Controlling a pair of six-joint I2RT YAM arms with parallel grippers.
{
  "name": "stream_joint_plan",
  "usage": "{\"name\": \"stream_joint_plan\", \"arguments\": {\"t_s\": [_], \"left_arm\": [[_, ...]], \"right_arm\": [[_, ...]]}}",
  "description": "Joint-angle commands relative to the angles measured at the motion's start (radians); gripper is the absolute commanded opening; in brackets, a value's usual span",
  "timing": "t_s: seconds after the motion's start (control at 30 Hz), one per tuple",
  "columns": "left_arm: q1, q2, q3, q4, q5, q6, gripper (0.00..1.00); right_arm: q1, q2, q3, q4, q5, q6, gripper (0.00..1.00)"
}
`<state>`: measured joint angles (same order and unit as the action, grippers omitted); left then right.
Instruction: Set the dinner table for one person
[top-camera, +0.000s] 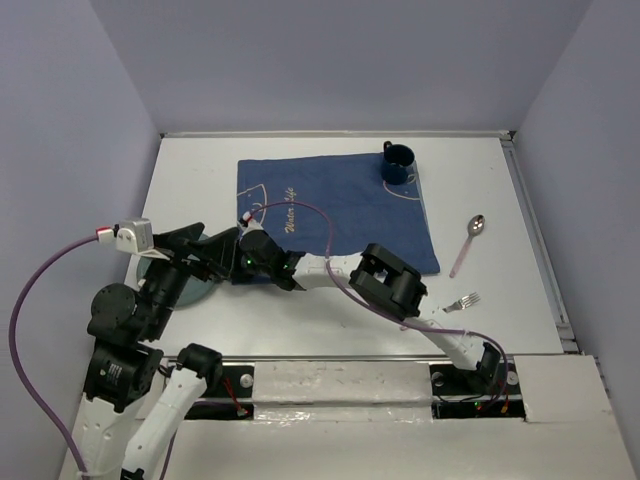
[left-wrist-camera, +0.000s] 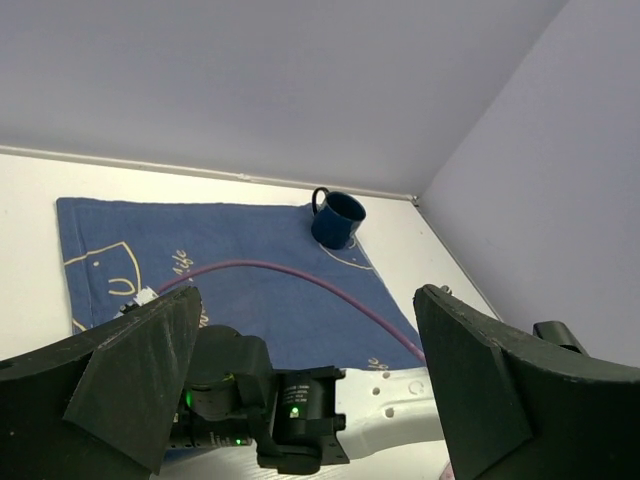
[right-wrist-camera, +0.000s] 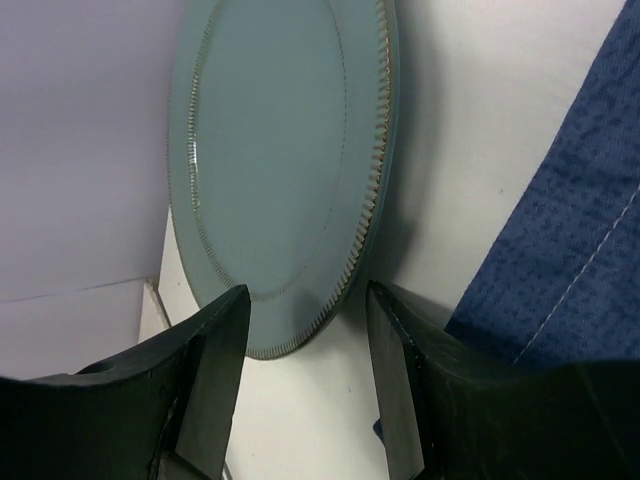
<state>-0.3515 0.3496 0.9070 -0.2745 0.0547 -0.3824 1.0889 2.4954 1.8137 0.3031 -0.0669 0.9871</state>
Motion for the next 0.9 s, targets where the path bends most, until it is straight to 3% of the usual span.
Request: {"name": "stream_joint_plan", "arguments": {"t_s": [0.0,0.3,0.33,0.37,0.57,0.87], "left_arm": [[0.005,-0.012,-0.025,0.044,0.036,-0.004,0.99],[0.005,0.0,-0.065,0.077,0.066,-0.013,0.99],[0.003,0.002,-0.068,0.081,0.068,-0.015,0.99],[0.005,0.0,-0.072,0.09,0.071,-0.016,0.99],[0.005,0.012,-0.076,0.098,0.082,-0.01,0.99],[0.005,0.025,0.001,0.054,0.021,0.034,0.99]], "right_arm": [[0.012,0.045,0.055,-0.036,0.072,0.001,0.57],[-0.027,0.114,0.113,0.017,-0.071,0.042,0.41],[-0.027,0.115,0.102,0.033,-0.085,0.053,0.37],[-0.027,0.114,0.084,0.06,-0.093,0.059,0.27],[-0.046,0.119,0.061,0.106,-0.143,0.105,0.0],[-0.064,-0.016,-0.072,0.329,-0.198,0.03,0.0]]}}
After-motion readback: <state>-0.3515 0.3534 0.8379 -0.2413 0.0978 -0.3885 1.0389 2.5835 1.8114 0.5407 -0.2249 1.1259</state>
